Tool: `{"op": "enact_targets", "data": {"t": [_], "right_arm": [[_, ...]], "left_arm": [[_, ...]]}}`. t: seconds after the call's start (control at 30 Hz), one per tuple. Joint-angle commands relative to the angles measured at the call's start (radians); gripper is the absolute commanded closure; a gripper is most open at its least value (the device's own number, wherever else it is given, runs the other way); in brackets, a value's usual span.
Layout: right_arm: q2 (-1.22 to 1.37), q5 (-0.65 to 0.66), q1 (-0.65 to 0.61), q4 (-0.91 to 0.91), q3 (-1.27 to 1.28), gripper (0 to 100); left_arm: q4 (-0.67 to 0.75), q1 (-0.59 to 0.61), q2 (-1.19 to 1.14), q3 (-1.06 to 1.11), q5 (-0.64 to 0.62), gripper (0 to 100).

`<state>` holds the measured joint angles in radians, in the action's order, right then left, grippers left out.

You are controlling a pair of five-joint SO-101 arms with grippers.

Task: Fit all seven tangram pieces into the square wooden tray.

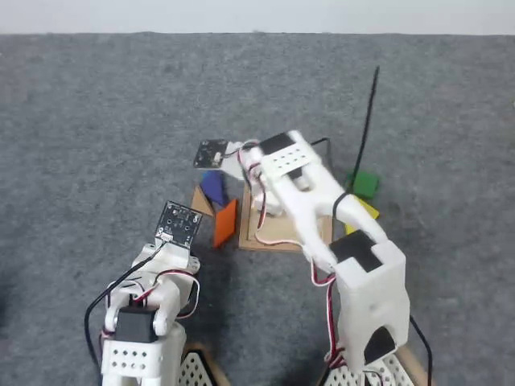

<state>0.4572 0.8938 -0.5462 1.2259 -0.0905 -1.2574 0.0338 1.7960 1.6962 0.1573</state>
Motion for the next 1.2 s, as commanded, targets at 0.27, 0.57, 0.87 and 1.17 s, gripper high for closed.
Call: {"op": "enact_targets", "data": {"t": [0.27, 0.57, 0.87, 1.17], "right_arm": [[-0.001, 0.147, 0.096, 0.104, -0.101, 81.2], [-0.002, 0.17, 0.101, 0.128, -0.097, 61.4], [-0.022, 0.167, 0.111, 0.136, -0.104, 58.3], [-0.134, -0.163, 0.357, 0.136, -0.209, 58.3]], "left_arm": [[-0.003, 0.003, 0.017, -0.012, -0.008, 98], [-0.003, 0.003, 0.017, -0.012, -0.008, 98], [-0.003, 0.003, 0.017, -0.012, -0.008, 98], [-0.003, 0.003, 0.017, -0.012, -0.008, 98]]}}
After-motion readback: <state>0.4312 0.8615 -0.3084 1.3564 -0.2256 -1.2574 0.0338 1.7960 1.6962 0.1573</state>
